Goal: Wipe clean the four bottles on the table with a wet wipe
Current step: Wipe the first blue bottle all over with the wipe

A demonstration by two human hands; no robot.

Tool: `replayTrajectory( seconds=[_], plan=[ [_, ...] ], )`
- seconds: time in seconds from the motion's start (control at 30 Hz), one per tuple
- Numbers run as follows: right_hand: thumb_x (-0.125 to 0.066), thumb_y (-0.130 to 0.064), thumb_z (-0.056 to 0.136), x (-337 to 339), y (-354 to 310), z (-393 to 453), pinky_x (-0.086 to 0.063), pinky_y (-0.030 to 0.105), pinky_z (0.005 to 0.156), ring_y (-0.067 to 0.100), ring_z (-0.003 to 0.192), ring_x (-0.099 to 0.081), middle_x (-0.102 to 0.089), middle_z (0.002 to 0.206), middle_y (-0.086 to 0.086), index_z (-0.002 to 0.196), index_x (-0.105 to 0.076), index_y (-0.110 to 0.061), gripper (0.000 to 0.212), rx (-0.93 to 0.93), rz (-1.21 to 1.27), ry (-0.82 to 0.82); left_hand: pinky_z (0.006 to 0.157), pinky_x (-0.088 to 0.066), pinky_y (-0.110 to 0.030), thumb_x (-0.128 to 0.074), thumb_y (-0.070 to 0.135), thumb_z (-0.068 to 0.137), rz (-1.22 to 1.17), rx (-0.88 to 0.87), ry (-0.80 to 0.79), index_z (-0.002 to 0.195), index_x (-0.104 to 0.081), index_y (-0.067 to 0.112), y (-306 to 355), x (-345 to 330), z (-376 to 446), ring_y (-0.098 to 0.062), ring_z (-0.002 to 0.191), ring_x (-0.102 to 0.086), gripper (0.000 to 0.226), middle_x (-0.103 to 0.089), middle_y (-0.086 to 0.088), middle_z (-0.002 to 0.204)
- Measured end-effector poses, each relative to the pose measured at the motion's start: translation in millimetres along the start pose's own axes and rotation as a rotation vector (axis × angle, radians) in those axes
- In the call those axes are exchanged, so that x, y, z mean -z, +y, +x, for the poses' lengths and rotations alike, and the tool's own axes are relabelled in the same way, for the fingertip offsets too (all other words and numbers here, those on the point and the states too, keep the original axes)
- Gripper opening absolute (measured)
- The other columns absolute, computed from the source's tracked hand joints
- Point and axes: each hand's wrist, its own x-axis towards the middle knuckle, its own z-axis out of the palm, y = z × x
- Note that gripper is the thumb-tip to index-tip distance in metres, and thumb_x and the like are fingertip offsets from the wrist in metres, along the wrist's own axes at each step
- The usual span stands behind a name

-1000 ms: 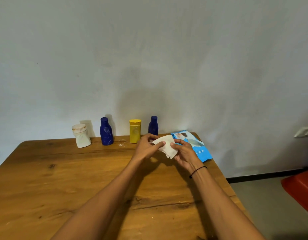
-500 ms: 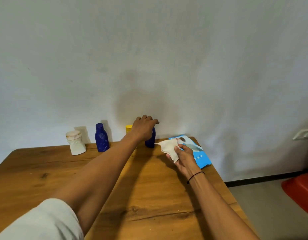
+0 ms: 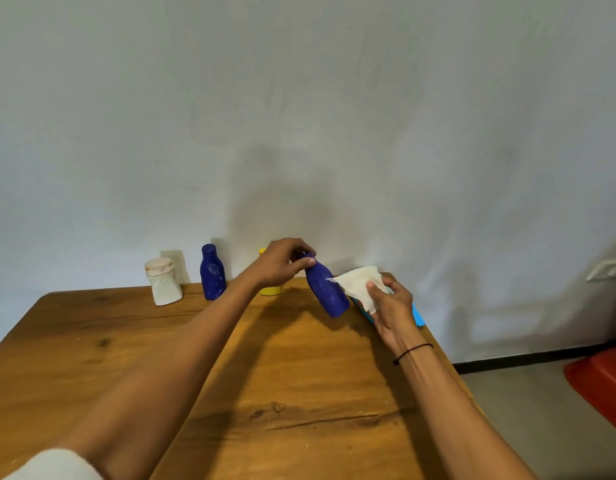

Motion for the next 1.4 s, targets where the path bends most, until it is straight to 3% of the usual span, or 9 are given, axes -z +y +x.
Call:
replayTrajectory(
  seconds=[0.07, 0.17, 0.33, 0.5, 0.7, 0.77, 1.0, 1.17, 1.4],
  plan=[
    [-0.072, 0.007, 0.092, 3.0, -9.0, -6.0, -0.060, 0.051, 0.094, 0.040, 0.111, -0.071, -0.069, 0.126, 0.024, 0.114, -0.067, -0.009, 0.028, 0.022, 0.088, -0.030, 0.079, -0.059, -0.023, -0.062, 0.029, 0.105, -0.135, 0.025, 0.006, 0.125, -0.068, 0.014, 0.6, 6.1, -23.3, -0.017, 0.101, -0.068, 0.026, -0.070, 0.000, 0.114],
    [-0.073, 0.008, 0.090, 0.6, -25.8, -27.2, -0.061, 0.048, 0.092, 0.038, 0.111, -0.072, -0.071, 0.122, 0.021, 0.120, -0.068, -0.005, 0.033, 0.078, 0.129, -0.079, 0.084, -0.064, -0.030, -0.056, 0.031, 0.108, -0.340, 0.083, 0.031, 0.127, -0.066, 0.014, 4.3, 14.9, -57.5, -0.022, 0.103, -0.072, 0.028, -0.069, -0.003, 0.117],
    [-0.077, -0.003, 0.091, -22.8, -41.3, -86.8, -0.057, 0.027, 0.075, 0.017, 0.094, -0.071, -0.076, 0.096, 0.002, 0.099, -0.077, -0.015, 0.014, 0.508, -0.305, -0.184, 0.085, -0.065, -0.043, -0.055, 0.028, 0.107, -0.609, 0.118, 0.046, 0.128, -0.066, 0.013, 24.3, 30.2, -111.3, -0.023, 0.113, -0.071, 0.028, -0.068, -0.009, 0.123],
    [-0.075, -0.002, 0.093, -51.2, -38.1, -137.2, -0.059, 0.024, 0.078, 0.013, 0.100, -0.069, -0.071, 0.104, -0.004, 0.106, -0.078, -0.016, 0.019, 0.841, -0.584, -0.386, 0.091, -0.062, -0.038, -0.057, 0.024, 0.106, -0.636, 0.070, 0.084, 0.130, -0.069, 0.014, 41.2, 36.8, -150.6, -0.022, 0.116, -0.070, 0.028, -0.072, -0.002, 0.121],
    [-0.073, -0.009, 0.096, -63.4, -31.6, -184.5, -0.048, 0.013, 0.091, 0.006, 0.115, -0.054, -0.061, 0.124, -0.009, 0.125, -0.072, -0.022, 0.032, 0.984, -0.907, -0.620, 0.098, -0.059, -0.036, -0.058, 0.033, 0.104, -0.626, 0.089, 0.116, 0.128, -0.071, 0.017, 44.8, 48.0, -175.8, -0.021, 0.112, -0.071, 0.032, -0.076, -0.001, 0.115],
    [-0.073, -0.011, 0.096, -59.1, -29.4, -195.2, -0.044, 0.010, 0.093, 0.004, 0.120, -0.050, -0.059, 0.133, -0.004, 0.133, -0.068, -0.021, 0.039, 1.008, -0.992, -0.684, 0.098, -0.058, -0.035, -0.057, 0.037, 0.102, -0.658, 0.128, 0.137, 0.126, -0.072, 0.016, 43.1, 50.9, -181.6, -0.021, 0.111, -0.071, 0.036, -0.076, -0.001, 0.113],
    [-0.076, -0.003, 0.090, -18.5, -11.1, -212.9, -0.047, 0.017, 0.095, 0.009, 0.130, -0.047, -0.050, 0.143, 0.000, 0.143, -0.060, -0.026, 0.060, 1.142, -1.110, -0.850, 0.096, -0.056, -0.030, -0.056, 0.037, 0.101, -0.752, 0.166, 0.169, 0.119, -0.075, 0.011, 33.6, 56.8, -199.5, -0.021, 0.109, -0.072, 0.037, -0.078, -0.004, 0.111],
    [-0.076, -0.006, 0.092, -30.3, -7.7, -211.8, -0.044, 0.023, 0.106, 0.011, 0.141, -0.041, -0.045, 0.155, 0.001, 0.151, -0.052, -0.027, 0.066, 1.105, -1.072, -0.818, 0.098, -0.056, -0.030, -0.058, 0.034, 0.100, -0.746, 0.128, 0.110, 0.123, -0.075, 0.011, 40.9, 52.2, -203.1, -0.020, 0.112, -0.071, 0.036, -0.077, -0.005, 0.115],
    [-0.077, -0.006, 0.089, -20.2, -7.1, -221.7, -0.051, 0.033, 0.104, 0.016, 0.138, -0.045, -0.050, 0.151, 0.004, 0.148, -0.053, -0.018, 0.065, 1.215, -1.173, -0.831, 0.098, -0.057, -0.032, -0.058, 0.040, 0.098, -0.786, 0.167, 0.184, 0.121, -0.075, 0.015, 33.3, 61.6, -208.1, -0.020, 0.112, -0.071, 0.038, -0.077, -0.003, 0.115]
  ],
)
